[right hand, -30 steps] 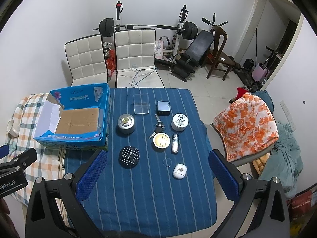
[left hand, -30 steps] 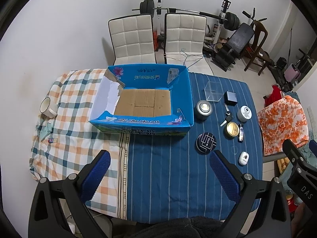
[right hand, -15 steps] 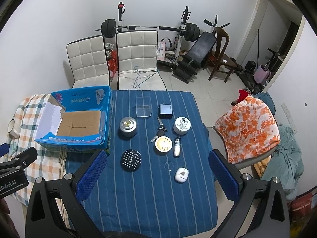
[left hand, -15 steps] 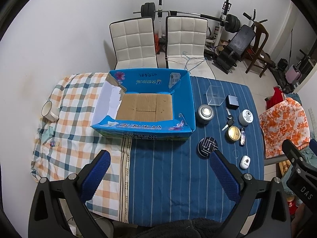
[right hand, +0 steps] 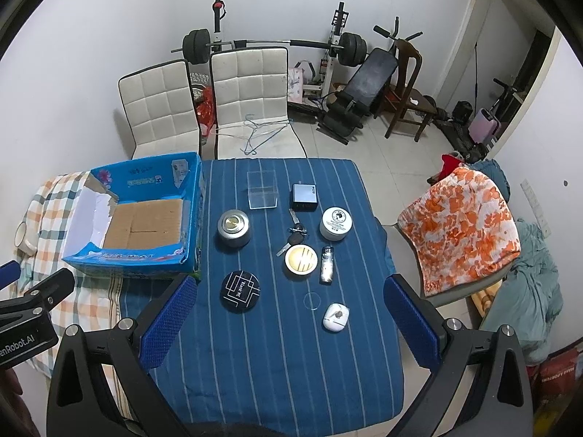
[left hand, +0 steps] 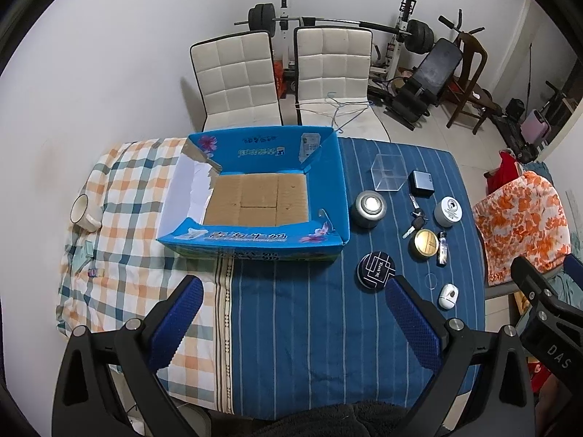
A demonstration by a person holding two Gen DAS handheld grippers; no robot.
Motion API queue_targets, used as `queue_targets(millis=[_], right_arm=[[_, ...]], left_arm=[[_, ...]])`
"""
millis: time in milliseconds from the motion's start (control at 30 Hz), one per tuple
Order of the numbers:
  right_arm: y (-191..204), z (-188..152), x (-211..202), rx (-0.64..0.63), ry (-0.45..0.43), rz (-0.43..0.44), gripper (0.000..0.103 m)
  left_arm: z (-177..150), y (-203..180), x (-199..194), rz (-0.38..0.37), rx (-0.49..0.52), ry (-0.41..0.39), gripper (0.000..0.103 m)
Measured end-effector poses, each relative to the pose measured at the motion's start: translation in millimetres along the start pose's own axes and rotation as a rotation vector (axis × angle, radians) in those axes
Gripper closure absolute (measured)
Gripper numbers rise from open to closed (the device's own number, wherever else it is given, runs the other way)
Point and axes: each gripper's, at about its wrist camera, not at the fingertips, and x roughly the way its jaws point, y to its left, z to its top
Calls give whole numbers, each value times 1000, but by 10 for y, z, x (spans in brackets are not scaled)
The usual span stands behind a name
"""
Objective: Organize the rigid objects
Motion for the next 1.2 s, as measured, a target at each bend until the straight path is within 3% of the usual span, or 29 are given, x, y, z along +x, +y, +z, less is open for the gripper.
queue_targets(millis=[200,333,500,600,767,867,967,1133,1200], right_arm=[[-263,127,281,49,53,22,0],[-614,370,735,86,103,-15,0],[-1073,704,1661,124,219,-40,0],[-1261,869,2366,146,310,-21,0],[-1505,991,3559,220,455,21,0],[-1537,961,4063,258,544,45,0],[-1508,927,4411,269,591,68,0],[-1492,879,4680,272,635,73,1],[-1508,858,4729,274,652,68,4]], left_arm=[[168,-210,161,-43,39,0,0],[536,-545,397,-102,88,-24,0],[1038,-1064,927,-146,173,-20,0],[1359,-1363,1479,-185,177,66,0],[1700,-1816,2461,-148,215,232,0],[1804,-2002,3010,-126,215,334,0],[1849,-2116,3466,-118,198,421,0],[1833,-2199,3973,-84,200,525,0],[1808,-2203,4119,-79,204,555,5]])
